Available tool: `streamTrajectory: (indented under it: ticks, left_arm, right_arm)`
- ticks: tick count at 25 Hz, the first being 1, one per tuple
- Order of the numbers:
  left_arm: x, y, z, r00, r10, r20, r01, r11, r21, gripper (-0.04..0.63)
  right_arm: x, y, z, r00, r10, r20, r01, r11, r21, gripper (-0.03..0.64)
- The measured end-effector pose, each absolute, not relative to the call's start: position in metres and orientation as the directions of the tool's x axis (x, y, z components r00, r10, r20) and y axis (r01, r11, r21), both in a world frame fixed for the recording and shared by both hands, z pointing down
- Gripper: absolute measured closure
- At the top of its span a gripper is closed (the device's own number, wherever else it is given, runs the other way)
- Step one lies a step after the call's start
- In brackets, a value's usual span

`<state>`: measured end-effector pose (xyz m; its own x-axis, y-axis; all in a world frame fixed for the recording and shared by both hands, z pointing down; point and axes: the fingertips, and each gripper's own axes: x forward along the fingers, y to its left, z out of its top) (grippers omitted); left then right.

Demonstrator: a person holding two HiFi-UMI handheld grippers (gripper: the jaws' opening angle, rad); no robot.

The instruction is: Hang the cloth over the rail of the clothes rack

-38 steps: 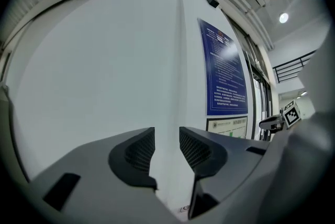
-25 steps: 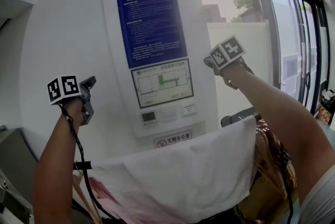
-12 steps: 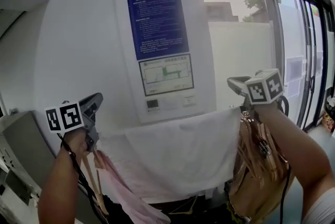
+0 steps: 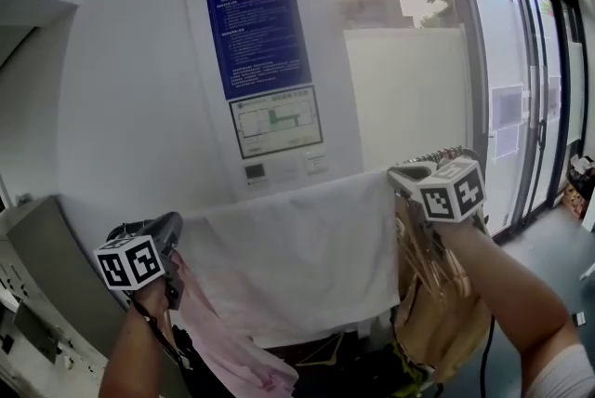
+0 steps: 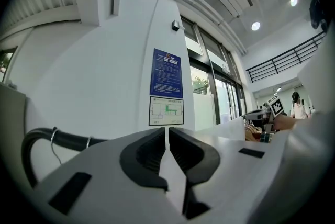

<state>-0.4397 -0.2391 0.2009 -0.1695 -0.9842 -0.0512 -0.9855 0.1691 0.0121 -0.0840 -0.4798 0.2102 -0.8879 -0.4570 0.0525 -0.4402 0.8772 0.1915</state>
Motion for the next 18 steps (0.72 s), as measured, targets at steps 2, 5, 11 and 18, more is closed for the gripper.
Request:
streamTrajectory:
  ticks: [2, 5, 11, 18]
  left_arm:
    - [-0.440, -0.233, 0.221, -0.167, -0.985, -0.030, -0.986, 0.167, 0.025, 0.533]
    - [-0.448, -0.229, 0.247, -0.176, -0.984, 0.003, -0.983, 0.176, 0.048, 0.467]
    - [-0.468, -0.230, 0.268, -0.210, -0.977, 0.034, -0.977, 0.210, 0.024, 0.425]
    - [-0.472, -0.246, 0.263, -0.197, -0.979, 0.047, -0.980, 0.197, -0.012, 0.425]
  right_arm:
    - [-0.083, -0.478, 0.233, -0.883, -0.465, 0.071, -0.451, 0.879, 0.154, 0.596]
    - [-0.083, -0.481, 0.248, -0.864, -0.497, 0.084, -0.484, 0.865, 0.134, 0.550]
    - [-0.078, -0.499, 0.264, -0.833, -0.546, 0.091, -0.539, 0.838, 0.089, 0.508]
    - [-0.092, -0.503, 0.267, -0.842, -0.531, 0.095, -0.527, 0.847, 0.072, 0.503]
